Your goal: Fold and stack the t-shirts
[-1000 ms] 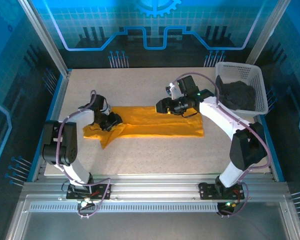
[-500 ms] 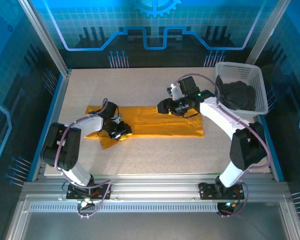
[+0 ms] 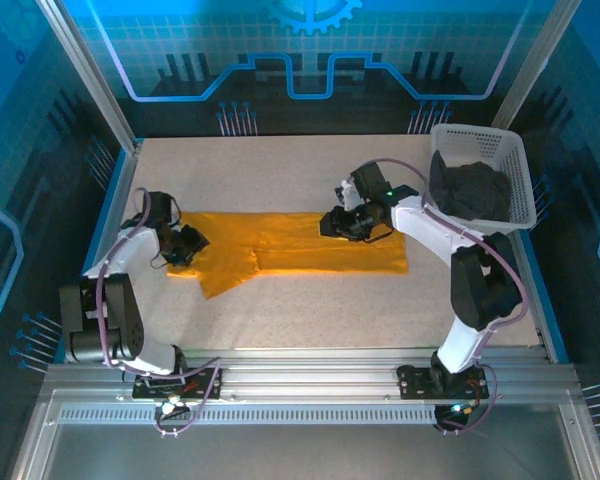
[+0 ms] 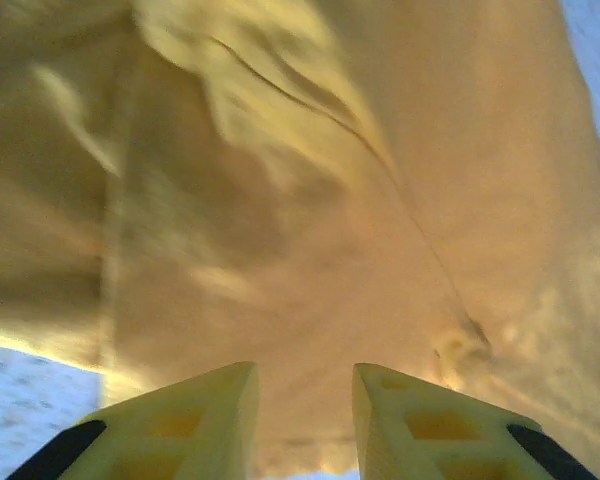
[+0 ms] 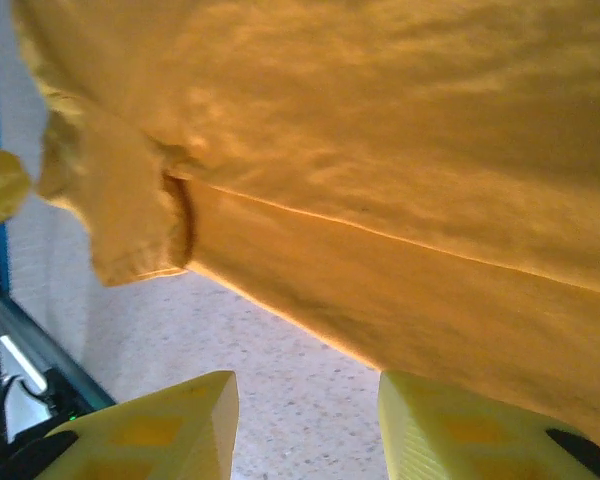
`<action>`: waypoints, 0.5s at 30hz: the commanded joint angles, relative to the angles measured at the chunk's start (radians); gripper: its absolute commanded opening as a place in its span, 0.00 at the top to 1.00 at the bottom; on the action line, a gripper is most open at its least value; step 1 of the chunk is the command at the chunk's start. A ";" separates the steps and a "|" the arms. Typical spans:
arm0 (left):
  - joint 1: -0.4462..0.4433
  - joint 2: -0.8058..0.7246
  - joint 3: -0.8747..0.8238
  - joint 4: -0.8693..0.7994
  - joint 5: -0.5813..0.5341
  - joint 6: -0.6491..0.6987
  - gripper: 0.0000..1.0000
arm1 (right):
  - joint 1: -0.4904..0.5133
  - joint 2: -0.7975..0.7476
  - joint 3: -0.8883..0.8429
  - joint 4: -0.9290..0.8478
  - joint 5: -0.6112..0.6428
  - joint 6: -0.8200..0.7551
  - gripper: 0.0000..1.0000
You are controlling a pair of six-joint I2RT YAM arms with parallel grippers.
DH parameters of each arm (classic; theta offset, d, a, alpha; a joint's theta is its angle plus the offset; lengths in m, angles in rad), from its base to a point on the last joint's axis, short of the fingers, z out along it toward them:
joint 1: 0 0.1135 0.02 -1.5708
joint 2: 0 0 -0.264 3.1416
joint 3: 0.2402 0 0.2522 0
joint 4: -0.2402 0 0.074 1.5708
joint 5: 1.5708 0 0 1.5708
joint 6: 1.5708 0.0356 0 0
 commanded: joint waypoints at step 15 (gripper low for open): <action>0.048 0.111 -0.021 -0.018 -0.112 0.133 0.68 | -0.017 0.215 0.105 -0.138 0.055 0.038 0.53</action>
